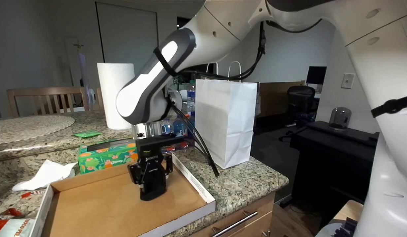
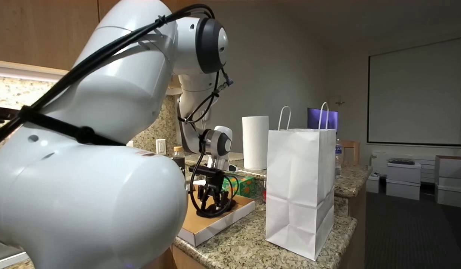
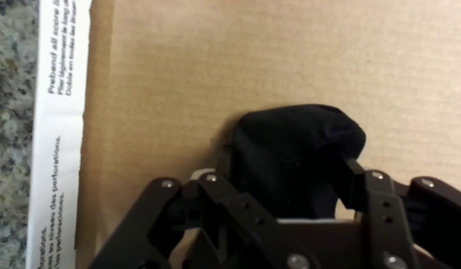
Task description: Place the black socks inside the white bag
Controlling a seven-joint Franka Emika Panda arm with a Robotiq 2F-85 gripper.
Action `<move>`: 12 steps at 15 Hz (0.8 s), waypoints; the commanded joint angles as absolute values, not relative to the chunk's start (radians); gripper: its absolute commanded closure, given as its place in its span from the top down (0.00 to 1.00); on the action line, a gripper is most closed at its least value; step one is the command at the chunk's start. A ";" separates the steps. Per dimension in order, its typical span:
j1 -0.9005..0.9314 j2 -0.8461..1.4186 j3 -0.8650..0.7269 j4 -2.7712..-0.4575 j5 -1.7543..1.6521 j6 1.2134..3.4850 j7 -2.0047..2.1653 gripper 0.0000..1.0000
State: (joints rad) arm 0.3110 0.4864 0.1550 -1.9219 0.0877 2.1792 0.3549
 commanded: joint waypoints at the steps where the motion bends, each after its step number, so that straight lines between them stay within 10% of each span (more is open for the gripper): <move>1: 0.325 0.473 0.133 -1.930 0.065 2.188 0.409 0.34; 6: 0.323 0.414 0.106 -1.949 0.061 2.145 0.473 0.05; 12: 0.309 0.213 0.116 -1.947 0.022 2.015 0.458 0.05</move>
State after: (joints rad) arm 0.3154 0.3576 0.1038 -1.9145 0.0494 2.0934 0.4564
